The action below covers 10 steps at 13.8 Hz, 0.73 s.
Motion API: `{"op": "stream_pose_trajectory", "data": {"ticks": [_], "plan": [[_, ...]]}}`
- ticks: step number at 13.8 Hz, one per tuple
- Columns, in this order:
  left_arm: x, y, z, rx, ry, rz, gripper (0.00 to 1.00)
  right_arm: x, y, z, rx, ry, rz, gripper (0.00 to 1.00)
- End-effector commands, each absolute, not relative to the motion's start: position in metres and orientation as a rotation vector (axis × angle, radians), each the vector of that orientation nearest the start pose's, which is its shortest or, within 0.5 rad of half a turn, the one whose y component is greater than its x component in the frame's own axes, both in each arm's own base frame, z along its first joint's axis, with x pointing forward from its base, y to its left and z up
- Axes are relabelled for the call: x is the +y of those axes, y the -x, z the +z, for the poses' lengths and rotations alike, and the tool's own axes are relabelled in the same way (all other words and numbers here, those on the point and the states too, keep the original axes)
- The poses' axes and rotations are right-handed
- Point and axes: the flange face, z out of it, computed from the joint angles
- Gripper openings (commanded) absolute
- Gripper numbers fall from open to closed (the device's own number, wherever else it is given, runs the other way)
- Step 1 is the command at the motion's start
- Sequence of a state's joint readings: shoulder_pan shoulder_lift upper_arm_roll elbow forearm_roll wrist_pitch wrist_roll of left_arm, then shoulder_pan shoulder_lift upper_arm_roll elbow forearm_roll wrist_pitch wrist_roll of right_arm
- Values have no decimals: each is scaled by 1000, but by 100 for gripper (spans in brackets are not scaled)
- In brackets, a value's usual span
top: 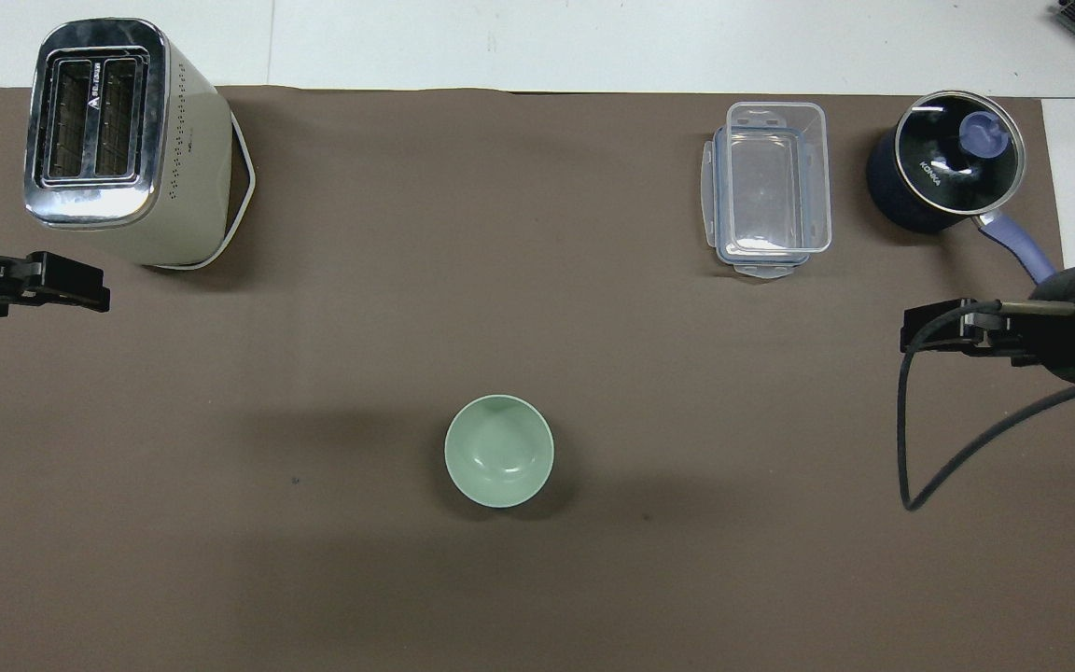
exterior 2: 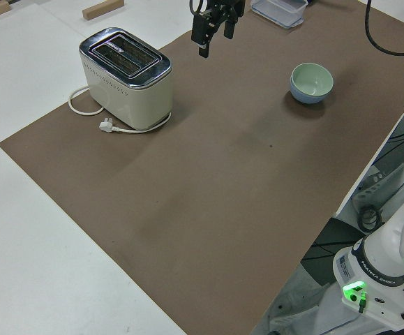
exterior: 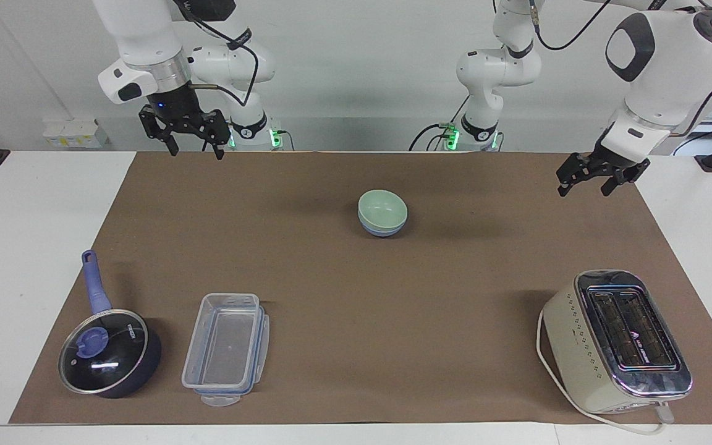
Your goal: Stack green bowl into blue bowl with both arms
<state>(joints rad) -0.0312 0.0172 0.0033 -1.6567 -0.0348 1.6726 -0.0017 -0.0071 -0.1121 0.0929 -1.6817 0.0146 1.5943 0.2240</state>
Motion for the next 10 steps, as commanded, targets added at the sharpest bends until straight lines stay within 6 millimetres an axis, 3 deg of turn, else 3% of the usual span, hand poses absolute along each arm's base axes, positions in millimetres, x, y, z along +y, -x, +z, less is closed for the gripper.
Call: {"op": "stream_pose_trajectory", "data": {"ticks": [1, 10], "plan": [[-16, -568, 586, 48, 3160, 20, 100, 45, -530, 648, 249, 3123, -9, 100], [-16, -568, 586, 49, 3158, 20, 100, 44, -538, 655, 245, 3143, -5, 100]]}}
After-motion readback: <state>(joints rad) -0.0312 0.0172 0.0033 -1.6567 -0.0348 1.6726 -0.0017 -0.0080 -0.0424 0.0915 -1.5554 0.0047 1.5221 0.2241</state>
